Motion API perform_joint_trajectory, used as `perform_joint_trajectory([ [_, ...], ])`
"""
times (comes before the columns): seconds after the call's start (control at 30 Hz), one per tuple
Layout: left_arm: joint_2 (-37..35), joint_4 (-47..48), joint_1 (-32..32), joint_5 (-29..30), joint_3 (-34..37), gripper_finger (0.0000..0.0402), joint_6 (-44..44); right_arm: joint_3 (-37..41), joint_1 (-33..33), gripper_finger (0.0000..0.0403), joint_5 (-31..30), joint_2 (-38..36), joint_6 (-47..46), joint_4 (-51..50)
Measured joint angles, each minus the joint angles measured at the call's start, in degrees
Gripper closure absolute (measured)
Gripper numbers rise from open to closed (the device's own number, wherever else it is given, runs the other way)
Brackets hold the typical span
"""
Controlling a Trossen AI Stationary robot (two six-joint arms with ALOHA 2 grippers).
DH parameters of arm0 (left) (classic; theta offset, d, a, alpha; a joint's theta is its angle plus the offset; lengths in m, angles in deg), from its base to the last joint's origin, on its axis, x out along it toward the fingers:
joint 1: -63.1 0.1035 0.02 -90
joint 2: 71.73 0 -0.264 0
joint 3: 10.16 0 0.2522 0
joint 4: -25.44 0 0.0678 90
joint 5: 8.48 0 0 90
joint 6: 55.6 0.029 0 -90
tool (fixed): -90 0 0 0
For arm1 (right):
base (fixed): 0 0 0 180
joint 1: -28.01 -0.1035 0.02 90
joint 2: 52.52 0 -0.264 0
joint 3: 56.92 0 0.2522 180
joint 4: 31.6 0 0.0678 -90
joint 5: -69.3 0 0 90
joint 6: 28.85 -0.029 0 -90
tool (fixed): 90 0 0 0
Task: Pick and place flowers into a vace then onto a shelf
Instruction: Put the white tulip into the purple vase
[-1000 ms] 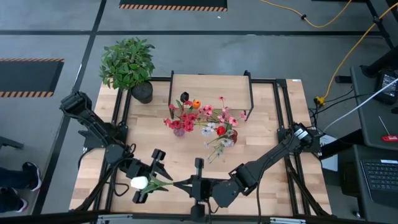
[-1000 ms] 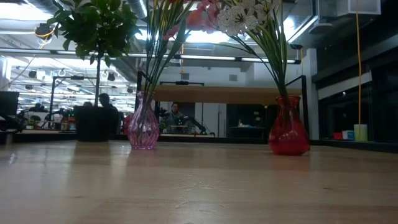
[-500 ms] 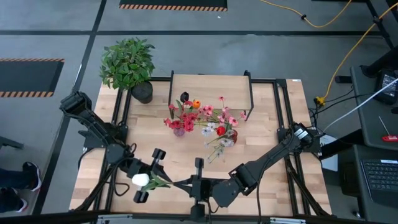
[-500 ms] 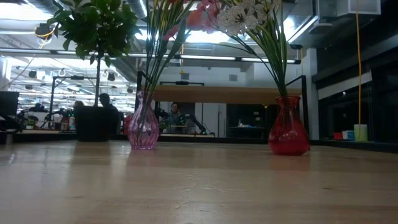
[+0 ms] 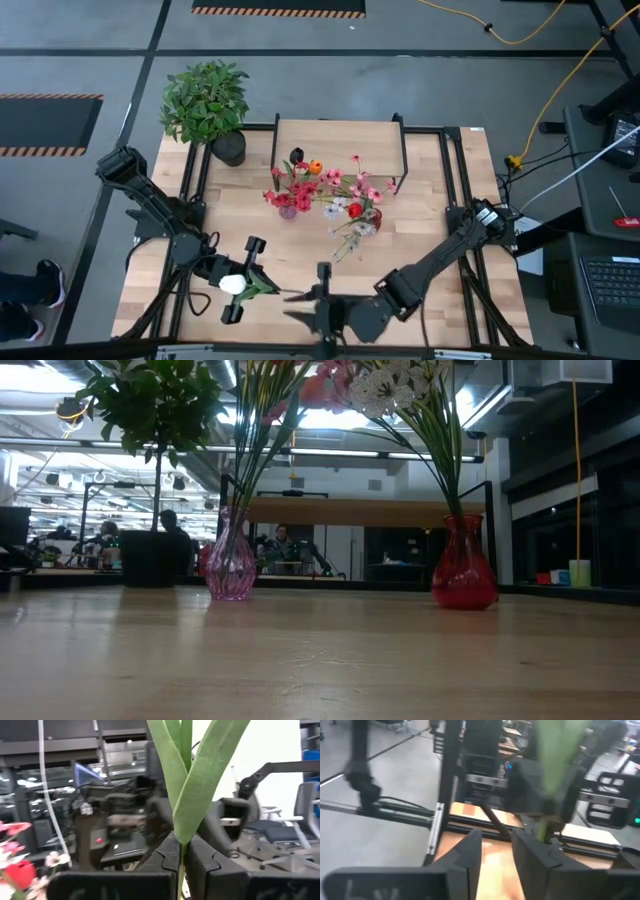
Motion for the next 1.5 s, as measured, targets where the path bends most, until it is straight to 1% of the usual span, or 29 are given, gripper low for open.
perform_joint_trajectory([
  [0.13, -1.26, 2.32, -1.36, 3.80, 0.00, 0.0394, 0.93, 0.00, -1.78, 0.0271, -1.42, -2.72, -0.09, -1.90],
  [0.23, -2.48, 4.22, -2.50, 5.79, 0.02, 0.0394, 0.99, -0.15, -3.05, 0.0272, -2.61, -5.24, -1.78, -6.56],
  [0.33, -3.26, 5.78, -3.83, 7.80, 0.02, 0.0394, 1.02, -0.15, -4.57, 0.0298, -5.37, -6.81, -5.49, -13.25],
  [0.43, -4.00, 7.79, -4.78, 10.15, 0.02, 0.0394, 1.02, -0.15, -5.87, 0.0351, -7.52, -7.13, -9.91, -19.20],
  [0.5, -4.07, 9.12, -5.21, 12.19, 0.02, 0.0394, 1.02, 0.72, -6.68, 0.0386, -9.05, -6.96, -11.62, -20.90],
  [0.53, -4.06, 9.90, -5.23, 13.11, 0.02, 0.0394, 1.29, 1.99, -7.07, 0.0393, -10.40, -6.96, -12.03, -20.63],
  [0.63, -4.05, 12.19, -4.96, 14.69, 0.02, 0.0394, 1.56, 7.70, -8.16, 0.0392, -16.09, -7.30, -14.35, -19.55],
  [0.73, -4.07, 14.86, -3.89, 14.23, 0.02, 0.0394, 0.51, 14.90, -8.40, 0.0399, -18.52, -9.13, -20.32, -18.85],
  [0.8, -4.21, 17.01, -2.99, 14.23, 0.02, 0.0394, -0.73, 20.47, -8.28, 0.0399, -18.52, -10.72, -23.32, -16.20],
  [0.87, -4.33, 19.12, -2.07, 14.23, 0.02, 0.0394, -2.21, 26.69, -8.08, 0.0400, -17.67, -12.50, -23.96, -10.39],
  [0.93, -4.39, 21.34, -1.11, 14.21, 0.02, 0.0394, -3.53, 33.33, -7.87, 0.0401, -15.50, -14.91, -20.74, -1.24],
  [1.03, -4.40, 23.77, 0.28, 14.17, 0.07, 0.0394, -5.35, 43.55, -7.83, 0.0401, -10.93, -19.61, -13.99, 15.18],
  [1.1, -4.40, 24.21, 0.96, 14.17, 0.07, 0.0394, -5.97, 49.63, -7.81, 0.0401, -8.07, -22.95, -10.01, 23.95],
  [1.2, -4.43, 24.22, 1.78, 14.12, 0.07, 0.0394, -5.73, 57.02, -8.23, 0.0401, -5.89, -28.44, -4.67, 34.59],
  [1.3, -4.91, 25.85, 2.57, 14.47, 0.07, 0.0394, -4.82, 62.99, -8.74, 0.0401, -5.86, -33.04, -1.54, 38.63],
  [1.5, -8.00, 31.88, 5.64, 14.70, 0.11, 0.0394, -5.77, 71.62, -10.99, 0.0402, -5.94, -39.93, 1.36, 39.70],
])
